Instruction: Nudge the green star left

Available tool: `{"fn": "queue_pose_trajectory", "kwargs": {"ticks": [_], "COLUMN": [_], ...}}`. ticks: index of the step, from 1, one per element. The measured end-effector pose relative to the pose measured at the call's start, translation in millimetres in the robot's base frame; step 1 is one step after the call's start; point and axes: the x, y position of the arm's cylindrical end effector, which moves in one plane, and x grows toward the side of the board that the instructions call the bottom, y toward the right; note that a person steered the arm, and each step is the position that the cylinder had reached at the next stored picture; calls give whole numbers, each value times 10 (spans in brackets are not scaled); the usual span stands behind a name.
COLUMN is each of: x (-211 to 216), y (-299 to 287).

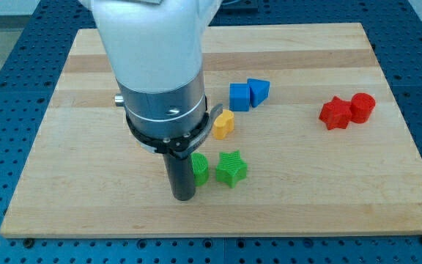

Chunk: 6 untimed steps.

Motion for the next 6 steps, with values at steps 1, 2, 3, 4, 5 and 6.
{"fn": "queue_pose_trajectory", "kwargs": {"ticks": [1,2,3,4,5,6], "x": [202,290,127,-132,-296,-406], "y": [68,683,1281,1431,1365,1228]}}
